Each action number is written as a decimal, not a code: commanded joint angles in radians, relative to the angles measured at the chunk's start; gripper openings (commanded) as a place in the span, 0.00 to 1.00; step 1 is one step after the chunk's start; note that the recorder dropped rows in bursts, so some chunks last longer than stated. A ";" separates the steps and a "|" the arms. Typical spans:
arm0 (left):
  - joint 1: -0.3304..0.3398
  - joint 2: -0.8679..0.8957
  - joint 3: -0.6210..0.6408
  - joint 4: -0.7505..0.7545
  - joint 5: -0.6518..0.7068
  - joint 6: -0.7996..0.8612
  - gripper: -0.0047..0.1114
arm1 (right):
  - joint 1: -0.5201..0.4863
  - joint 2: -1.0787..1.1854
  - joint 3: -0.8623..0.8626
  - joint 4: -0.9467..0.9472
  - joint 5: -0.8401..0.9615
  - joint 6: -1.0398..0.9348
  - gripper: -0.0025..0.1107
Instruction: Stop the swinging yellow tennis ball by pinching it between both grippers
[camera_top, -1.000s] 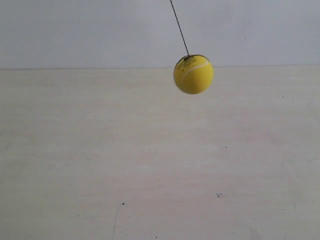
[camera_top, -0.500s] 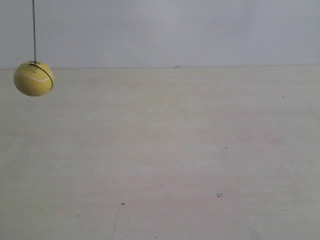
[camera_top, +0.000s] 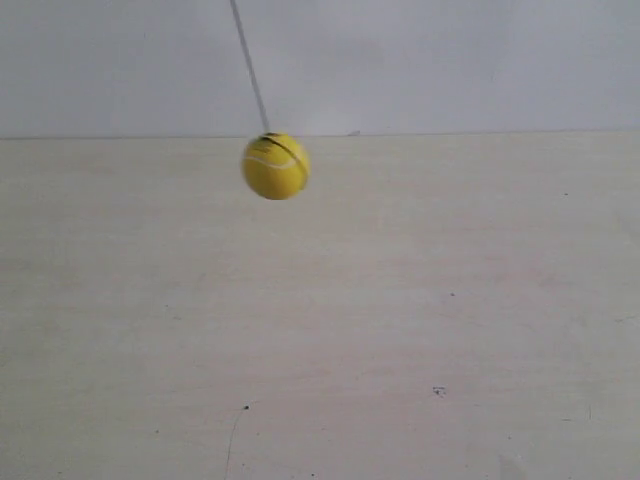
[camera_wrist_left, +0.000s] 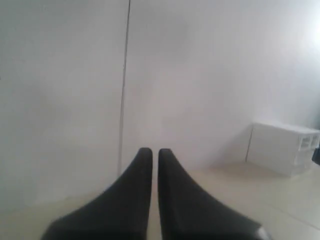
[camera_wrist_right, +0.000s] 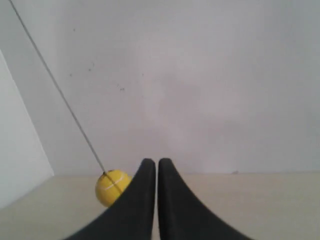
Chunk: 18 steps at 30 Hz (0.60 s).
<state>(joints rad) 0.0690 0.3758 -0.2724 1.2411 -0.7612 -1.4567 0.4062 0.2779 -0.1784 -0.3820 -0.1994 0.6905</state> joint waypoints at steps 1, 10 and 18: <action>0.000 0.171 -0.016 0.057 -0.028 0.011 0.08 | 0.070 0.151 -0.030 -0.024 -0.034 -0.071 0.02; 0.000 0.538 -0.016 -0.045 -0.224 0.260 0.08 | 0.103 0.524 -0.032 -0.057 -0.300 -0.124 0.02; 0.000 0.795 -0.016 -0.134 -0.305 0.467 0.08 | 0.103 0.838 -0.086 -0.134 -0.580 -0.128 0.02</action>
<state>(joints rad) 0.0690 1.1044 -0.2828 1.1544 -1.0323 -1.0647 0.5077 1.0285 -0.2252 -0.4682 -0.7237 0.5750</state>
